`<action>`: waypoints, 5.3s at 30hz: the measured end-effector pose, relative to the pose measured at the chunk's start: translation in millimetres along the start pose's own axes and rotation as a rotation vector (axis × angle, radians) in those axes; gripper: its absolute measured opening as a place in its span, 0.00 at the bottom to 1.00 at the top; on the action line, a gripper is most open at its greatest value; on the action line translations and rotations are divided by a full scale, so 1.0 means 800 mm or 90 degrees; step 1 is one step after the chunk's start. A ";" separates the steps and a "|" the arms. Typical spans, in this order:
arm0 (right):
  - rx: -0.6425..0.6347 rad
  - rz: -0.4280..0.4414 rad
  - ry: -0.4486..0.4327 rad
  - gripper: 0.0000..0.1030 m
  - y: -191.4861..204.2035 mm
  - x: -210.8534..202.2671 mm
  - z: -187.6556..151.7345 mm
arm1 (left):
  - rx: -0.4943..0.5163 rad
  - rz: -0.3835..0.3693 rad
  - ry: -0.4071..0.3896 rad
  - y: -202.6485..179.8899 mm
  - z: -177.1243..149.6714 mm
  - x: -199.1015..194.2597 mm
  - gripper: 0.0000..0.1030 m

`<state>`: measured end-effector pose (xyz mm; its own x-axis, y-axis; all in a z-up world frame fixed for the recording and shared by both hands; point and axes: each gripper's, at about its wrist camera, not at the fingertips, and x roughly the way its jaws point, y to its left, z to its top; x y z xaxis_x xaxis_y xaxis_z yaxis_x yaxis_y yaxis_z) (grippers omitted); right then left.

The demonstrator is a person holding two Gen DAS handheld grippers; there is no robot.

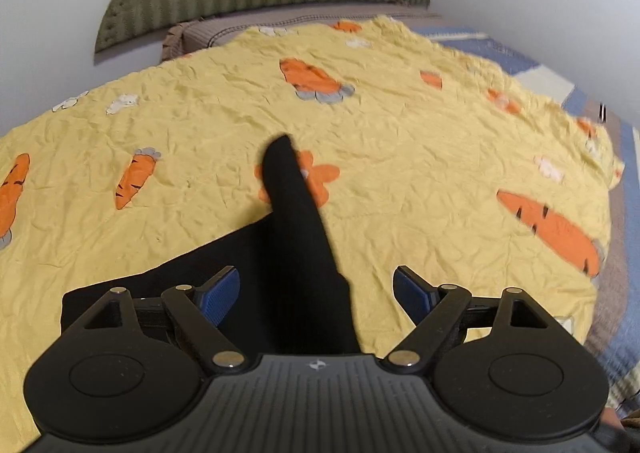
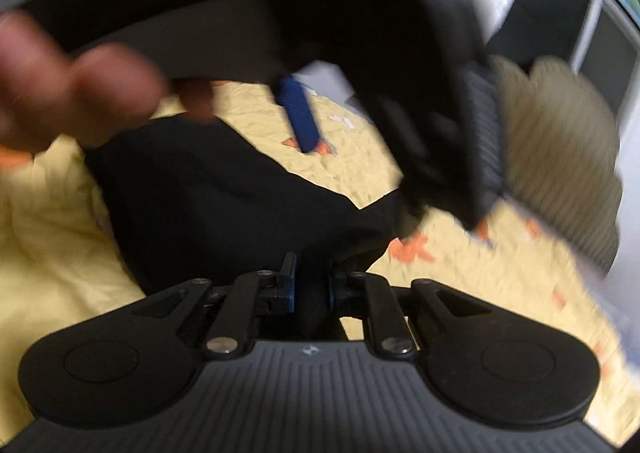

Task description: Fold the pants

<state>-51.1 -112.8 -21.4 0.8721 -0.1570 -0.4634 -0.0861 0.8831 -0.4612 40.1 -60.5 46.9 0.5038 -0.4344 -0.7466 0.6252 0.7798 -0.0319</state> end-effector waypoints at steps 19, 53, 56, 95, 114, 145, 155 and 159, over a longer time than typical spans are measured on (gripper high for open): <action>0.009 -0.016 -0.034 0.64 -0.003 -0.027 -0.024 | -0.139 -0.020 0.022 0.036 -0.006 0.038 0.18; 0.455 0.087 -0.037 0.16 -0.129 -0.027 -0.089 | -0.197 -0.060 -0.042 -0.014 0.040 0.047 0.15; 0.461 0.067 -0.039 0.16 -0.144 -0.038 -0.101 | -0.191 -0.071 -0.036 -0.034 0.047 0.060 0.15; 0.705 0.074 0.022 0.22 -0.192 -0.073 -0.189 | -0.036 -0.058 0.047 -0.198 0.056 0.160 0.17; 0.621 0.054 -0.003 0.38 -0.217 -0.137 -0.206 | -0.095 -0.110 0.037 -0.182 0.054 0.164 0.23; 0.374 -0.193 0.031 0.70 -0.174 -0.134 -0.185 | -0.202 0.190 -0.145 -0.035 -0.037 0.075 0.29; 0.147 -0.293 0.094 0.85 -0.133 -0.113 -0.174 | -0.142 0.183 -0.160 -0.046 -0.055 0.050 0.29; 0.198 -0.274 0.104 0.85 -0.143 -0.117 -0.175 | -0.138 0.100 -0.136 -0.043 -0.073 0.024 0.29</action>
<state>-190.0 -261.3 -31.3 0.7089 -0.5774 -0.4052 0.4292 0.8089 -0.4018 -6.5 -69.2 -5.0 0.7119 -0.3680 -0.5981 0.3998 0.9126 -0.0857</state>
